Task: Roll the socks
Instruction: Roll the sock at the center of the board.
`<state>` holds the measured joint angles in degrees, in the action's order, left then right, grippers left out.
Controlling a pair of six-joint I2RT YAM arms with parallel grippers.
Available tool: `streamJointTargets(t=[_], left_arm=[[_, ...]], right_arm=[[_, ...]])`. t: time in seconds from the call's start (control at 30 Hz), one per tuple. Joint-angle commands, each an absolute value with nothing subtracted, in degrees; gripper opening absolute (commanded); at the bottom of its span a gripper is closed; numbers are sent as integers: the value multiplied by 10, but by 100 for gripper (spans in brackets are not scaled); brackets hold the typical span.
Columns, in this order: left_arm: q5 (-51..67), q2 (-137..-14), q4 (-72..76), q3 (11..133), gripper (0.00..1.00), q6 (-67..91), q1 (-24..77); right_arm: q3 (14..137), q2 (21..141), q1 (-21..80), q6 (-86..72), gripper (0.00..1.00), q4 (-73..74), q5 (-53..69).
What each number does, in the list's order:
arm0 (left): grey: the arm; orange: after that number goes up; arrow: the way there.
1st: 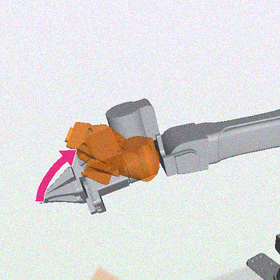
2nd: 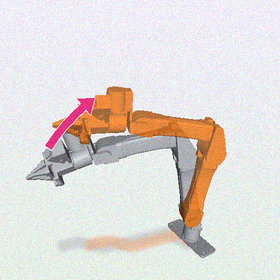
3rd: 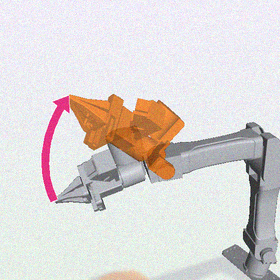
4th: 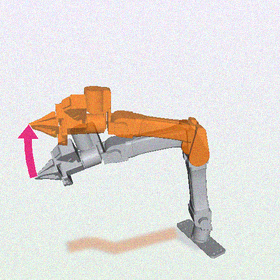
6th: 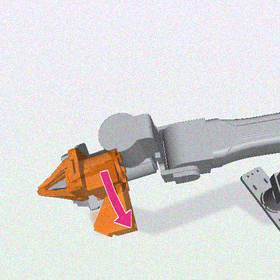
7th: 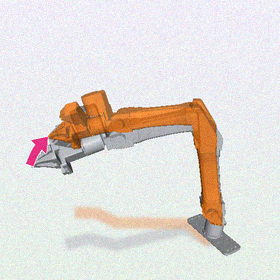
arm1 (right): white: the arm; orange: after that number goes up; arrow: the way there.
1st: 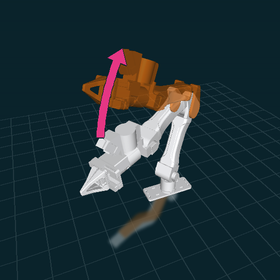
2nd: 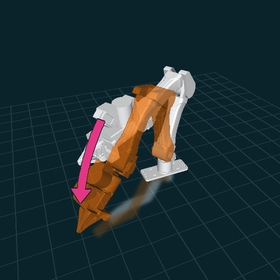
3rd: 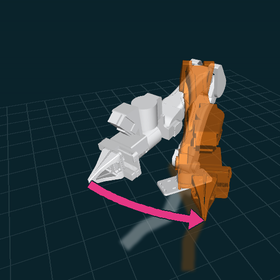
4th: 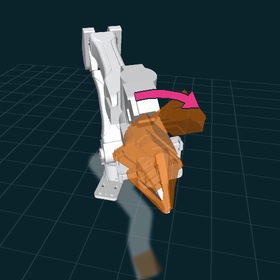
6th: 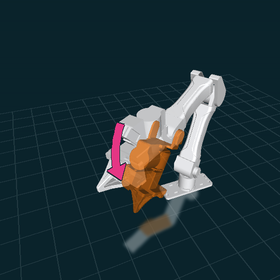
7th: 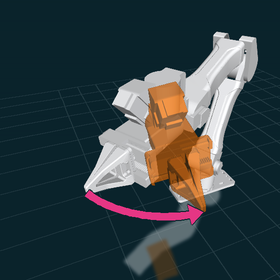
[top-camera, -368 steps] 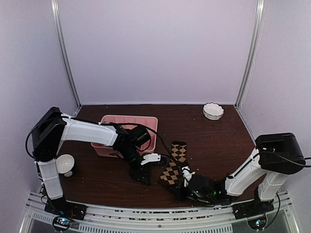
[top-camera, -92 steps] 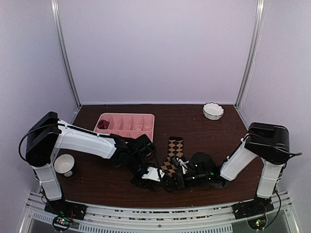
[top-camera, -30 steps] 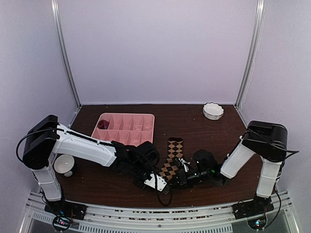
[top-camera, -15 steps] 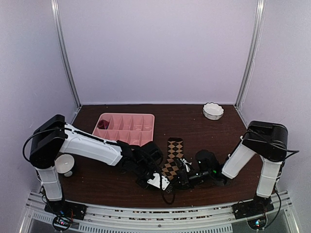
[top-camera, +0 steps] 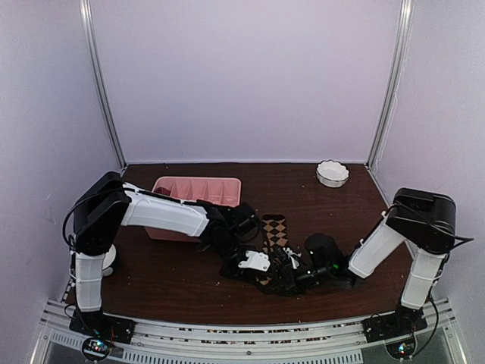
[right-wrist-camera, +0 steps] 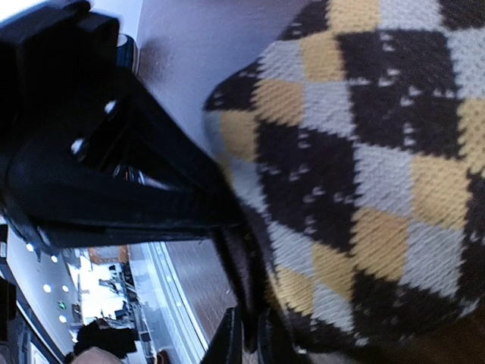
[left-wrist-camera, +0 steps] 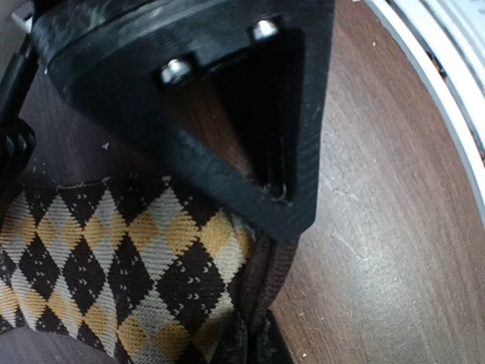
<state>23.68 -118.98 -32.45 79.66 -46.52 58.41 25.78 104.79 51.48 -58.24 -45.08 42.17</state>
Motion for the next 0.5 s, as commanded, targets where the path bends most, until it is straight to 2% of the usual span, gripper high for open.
streamJointTargets(t=[0.0, 0.2, 0.4, 0.43, 0.47], left_arm=[[282, -1243, -438, 824, 0, -435, 573], [361, -1292, -538, 874, 0, -414, 570], [446, -1340, -637, 922, 0, -389, 554], [455, -1352, -655, 933, 0, -389, 553], [459, -1362, -667, 945, 0, -385, 553]], right_arm=[[263, 1014, 524, -496, 12, -272, 361], [252, 900, 550, -400, 28, -194, 247], [205, 743, 652, -281, 43, -128, 18], [198, 728, 664, -277, 50, -120, -8], [189, 718, 673, -274, 76, -113, -28]])
